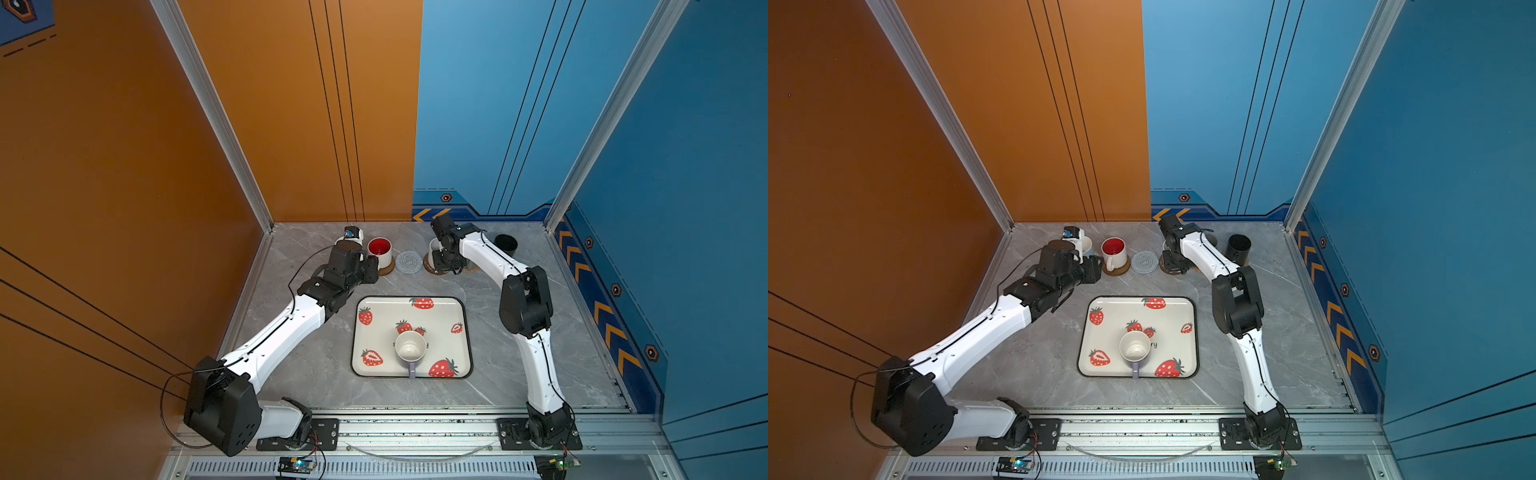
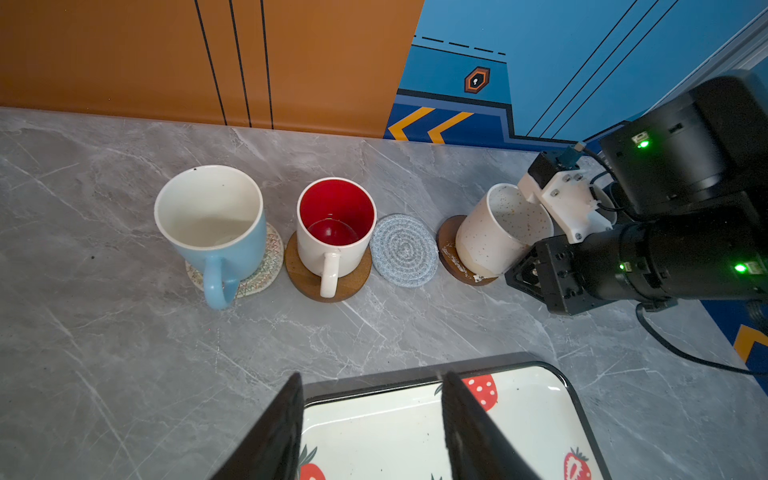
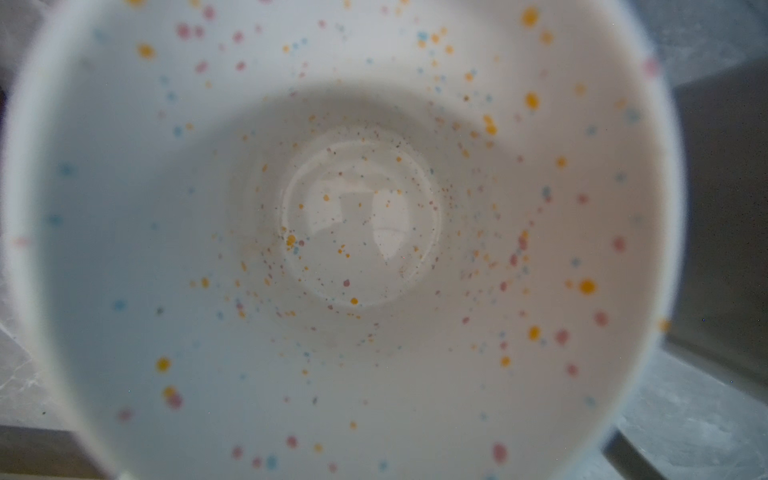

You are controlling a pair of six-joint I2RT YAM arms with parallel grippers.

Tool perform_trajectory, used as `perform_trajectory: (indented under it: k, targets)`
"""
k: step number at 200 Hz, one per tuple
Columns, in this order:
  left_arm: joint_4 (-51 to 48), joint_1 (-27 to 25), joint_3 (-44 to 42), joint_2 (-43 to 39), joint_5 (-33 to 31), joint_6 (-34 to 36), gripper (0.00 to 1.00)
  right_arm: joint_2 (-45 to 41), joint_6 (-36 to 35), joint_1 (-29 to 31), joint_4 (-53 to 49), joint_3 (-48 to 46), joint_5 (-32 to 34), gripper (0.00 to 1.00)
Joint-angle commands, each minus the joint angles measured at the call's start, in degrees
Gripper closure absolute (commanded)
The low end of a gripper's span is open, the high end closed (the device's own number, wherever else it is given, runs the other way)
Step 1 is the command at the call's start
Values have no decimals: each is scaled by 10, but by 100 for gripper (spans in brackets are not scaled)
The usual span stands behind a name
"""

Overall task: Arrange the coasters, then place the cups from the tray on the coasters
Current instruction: 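Lower the speckled mug onto the brown wooden coaster with the right gripper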

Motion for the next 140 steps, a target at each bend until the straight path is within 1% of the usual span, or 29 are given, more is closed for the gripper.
perform_trajectory:
  k: [1,7,21,39,58,140]
  targets:
    - [3,7,-8,-6,7,-3,46,3,6,1,3,25,-10,100]
    - [3,7,-7,-7,7,-3,46,3,6,1,3,25,-9,100]
    - [2,7,-7,-6,6,-3,45,4,8,1,3,25,-10,95]
    - [2,8,-7,-7,6,-3,45,5,8,1,3,25,-11,85]
    - [2,8,-7,-8,7,-2,45,6,9,2,3,25,-12,79]
    - [2,8,-9,-11,6,-3,45,2,11,2,-2,23,-13,69]
